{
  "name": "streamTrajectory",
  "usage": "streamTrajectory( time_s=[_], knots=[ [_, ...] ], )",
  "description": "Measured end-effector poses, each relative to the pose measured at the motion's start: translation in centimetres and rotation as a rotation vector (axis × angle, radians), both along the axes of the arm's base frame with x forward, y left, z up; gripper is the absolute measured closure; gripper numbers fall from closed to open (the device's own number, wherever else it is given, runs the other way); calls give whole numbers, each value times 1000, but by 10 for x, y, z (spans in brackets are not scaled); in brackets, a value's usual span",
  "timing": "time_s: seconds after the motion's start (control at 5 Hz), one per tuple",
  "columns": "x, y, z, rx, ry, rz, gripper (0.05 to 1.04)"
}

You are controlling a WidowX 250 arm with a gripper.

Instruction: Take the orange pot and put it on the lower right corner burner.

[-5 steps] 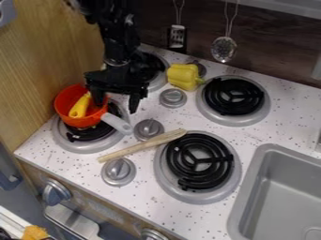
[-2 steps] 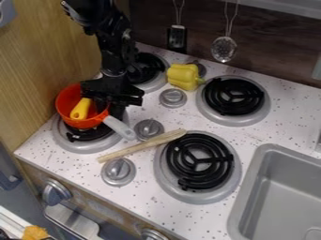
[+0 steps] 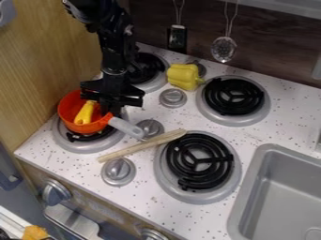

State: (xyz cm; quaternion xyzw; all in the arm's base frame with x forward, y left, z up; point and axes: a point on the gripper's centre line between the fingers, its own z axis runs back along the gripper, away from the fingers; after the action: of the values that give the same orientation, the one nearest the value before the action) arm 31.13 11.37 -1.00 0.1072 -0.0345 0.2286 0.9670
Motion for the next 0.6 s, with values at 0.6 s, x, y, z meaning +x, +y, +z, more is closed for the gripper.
streamTrajectory(
  time_s=[0.6],
  knots=[
    [3, -37, 26, 20, 1, 16, 1006]
  ],
)
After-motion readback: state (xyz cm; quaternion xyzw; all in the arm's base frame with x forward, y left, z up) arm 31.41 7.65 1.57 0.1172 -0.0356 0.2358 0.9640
